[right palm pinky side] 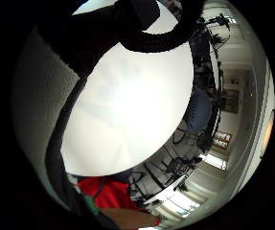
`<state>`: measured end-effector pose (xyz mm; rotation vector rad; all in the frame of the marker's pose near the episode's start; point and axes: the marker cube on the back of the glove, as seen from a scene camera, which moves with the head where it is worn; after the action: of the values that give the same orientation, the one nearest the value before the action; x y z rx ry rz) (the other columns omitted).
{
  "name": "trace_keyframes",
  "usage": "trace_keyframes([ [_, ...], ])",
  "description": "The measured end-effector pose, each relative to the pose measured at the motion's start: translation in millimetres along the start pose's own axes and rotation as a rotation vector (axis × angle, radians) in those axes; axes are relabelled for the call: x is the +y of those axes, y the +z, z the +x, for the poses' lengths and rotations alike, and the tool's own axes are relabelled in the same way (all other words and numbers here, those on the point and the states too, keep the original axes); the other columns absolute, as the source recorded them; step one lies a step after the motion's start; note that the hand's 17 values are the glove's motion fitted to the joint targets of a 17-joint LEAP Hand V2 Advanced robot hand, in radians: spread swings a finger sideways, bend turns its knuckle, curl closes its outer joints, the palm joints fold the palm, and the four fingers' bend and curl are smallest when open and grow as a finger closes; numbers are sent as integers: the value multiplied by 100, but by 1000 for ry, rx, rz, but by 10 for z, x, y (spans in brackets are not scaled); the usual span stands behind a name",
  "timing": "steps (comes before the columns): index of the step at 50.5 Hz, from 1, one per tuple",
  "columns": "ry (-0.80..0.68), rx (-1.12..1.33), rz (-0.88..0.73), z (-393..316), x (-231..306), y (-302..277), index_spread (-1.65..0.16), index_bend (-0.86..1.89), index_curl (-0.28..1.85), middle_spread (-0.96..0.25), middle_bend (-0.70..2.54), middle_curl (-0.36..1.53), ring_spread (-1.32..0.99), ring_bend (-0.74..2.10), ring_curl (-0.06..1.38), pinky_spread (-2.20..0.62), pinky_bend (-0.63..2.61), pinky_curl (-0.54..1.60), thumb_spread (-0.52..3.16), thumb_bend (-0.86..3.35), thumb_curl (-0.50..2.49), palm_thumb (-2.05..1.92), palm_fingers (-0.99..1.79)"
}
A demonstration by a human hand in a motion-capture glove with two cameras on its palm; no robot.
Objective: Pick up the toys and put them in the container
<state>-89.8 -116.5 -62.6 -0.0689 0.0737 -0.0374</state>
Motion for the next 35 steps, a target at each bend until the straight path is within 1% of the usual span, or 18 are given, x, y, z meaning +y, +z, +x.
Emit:
trace_keyframes([
  [9,-10,-1,0,193,66,91,-40,16,33,-8,17,34,-2,17,26,10,93,26,115,-2,35,2,-10],
  [24,15,-13,16,256,203,99,-40,16,32,-7,17,32,-2,18,26,10,90,27,118,-2,35,3,-9],
  [29,29,-31,6,206,282,174,-40,16,32,-7,17,32,-2,18,26,10,89,28,118,-2,35,3,-9],
  [35,30,8,-8,194,367,330,-40,16,32,-7,16,32,-2,18,26,10,88,28,118,-2,34,3,-9],
])
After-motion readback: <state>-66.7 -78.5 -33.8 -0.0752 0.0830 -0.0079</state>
